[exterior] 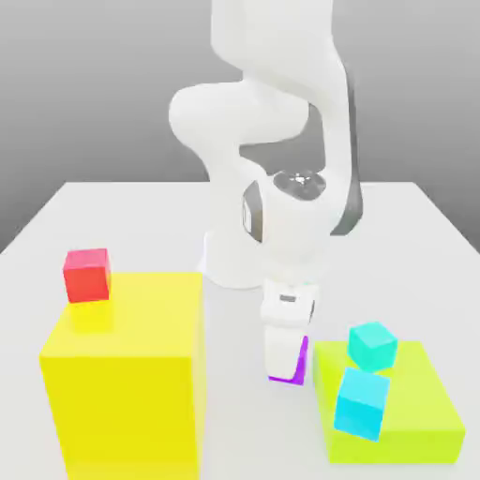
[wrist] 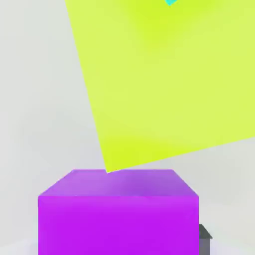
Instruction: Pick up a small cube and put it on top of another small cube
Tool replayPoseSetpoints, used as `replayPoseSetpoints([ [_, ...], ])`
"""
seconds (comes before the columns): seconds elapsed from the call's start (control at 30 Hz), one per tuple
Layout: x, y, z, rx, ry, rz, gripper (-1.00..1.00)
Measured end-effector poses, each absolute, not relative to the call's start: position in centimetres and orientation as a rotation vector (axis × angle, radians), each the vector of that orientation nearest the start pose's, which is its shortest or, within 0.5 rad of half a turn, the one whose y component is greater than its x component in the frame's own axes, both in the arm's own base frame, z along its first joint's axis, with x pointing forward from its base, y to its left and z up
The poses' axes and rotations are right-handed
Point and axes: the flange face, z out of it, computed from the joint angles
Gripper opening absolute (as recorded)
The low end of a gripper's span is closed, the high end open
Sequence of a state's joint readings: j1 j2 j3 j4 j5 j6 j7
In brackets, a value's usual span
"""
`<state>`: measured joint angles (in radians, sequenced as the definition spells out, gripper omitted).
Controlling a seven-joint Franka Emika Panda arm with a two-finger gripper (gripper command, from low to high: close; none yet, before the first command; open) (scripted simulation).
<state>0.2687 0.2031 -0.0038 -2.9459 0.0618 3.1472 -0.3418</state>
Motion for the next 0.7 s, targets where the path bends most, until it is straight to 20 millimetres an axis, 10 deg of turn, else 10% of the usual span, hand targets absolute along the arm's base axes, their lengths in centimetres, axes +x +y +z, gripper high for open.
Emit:
replayPoseSetpoints([
  [0.3,30.4,7.9,19.6,-3.027,-0.842,0.003,-1.00],
  [0.63,34.7,17.8,29.9,-3.073,-0.644,0.002,-1.00],
  [0.7,34.9,18.6,29.0,-3.076,-0.629,0.003,-1.00],
])
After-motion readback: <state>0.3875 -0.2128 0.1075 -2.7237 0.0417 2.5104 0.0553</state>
